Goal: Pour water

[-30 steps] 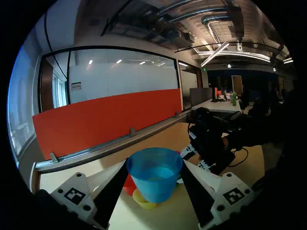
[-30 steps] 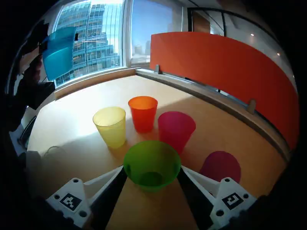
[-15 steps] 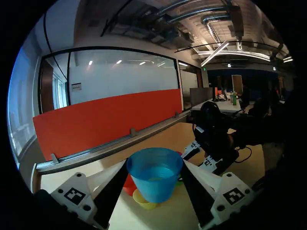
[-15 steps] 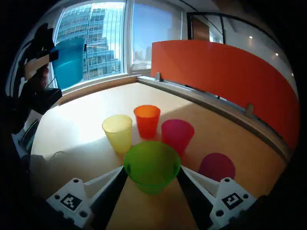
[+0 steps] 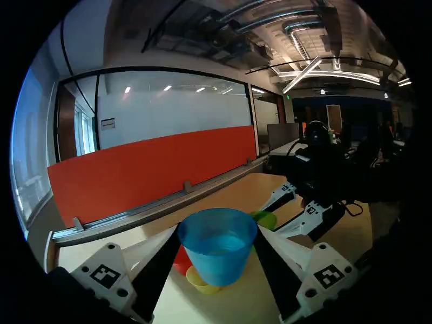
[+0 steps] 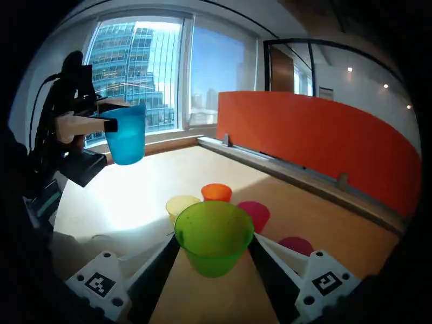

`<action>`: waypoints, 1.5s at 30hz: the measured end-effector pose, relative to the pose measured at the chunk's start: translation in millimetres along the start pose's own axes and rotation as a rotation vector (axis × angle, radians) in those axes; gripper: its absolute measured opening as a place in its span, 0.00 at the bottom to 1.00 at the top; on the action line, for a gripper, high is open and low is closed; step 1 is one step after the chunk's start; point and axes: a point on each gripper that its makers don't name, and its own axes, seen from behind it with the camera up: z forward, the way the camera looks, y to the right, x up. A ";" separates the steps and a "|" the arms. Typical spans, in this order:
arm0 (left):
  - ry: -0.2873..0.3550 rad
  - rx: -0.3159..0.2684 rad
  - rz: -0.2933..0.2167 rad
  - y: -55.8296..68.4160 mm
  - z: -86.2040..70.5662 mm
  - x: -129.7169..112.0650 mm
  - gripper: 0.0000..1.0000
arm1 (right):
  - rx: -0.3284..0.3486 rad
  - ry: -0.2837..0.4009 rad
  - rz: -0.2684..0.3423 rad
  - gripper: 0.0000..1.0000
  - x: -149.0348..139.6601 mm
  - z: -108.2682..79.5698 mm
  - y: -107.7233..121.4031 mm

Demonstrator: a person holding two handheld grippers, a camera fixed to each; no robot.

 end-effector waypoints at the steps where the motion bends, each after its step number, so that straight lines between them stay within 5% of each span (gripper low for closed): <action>1: 0.001 0.000 0.000 0.6 -0.5 0.5 0.89 | -0.002 0.013 -0.001 0.91 4.5 -2.4 -1.1; 22: 0.019 -0.006 -0.028 5.7 -1.2 7.3 0.89 | -0.026 0.244 -0.010 0.91 75.2 -44.5 -9.6; 45: 0.029 -0.016 -0.022 8.6 3.6 12.6 0.89 | -0.030 0.281 -0.019 0.91 80.3 -51.9 -7.4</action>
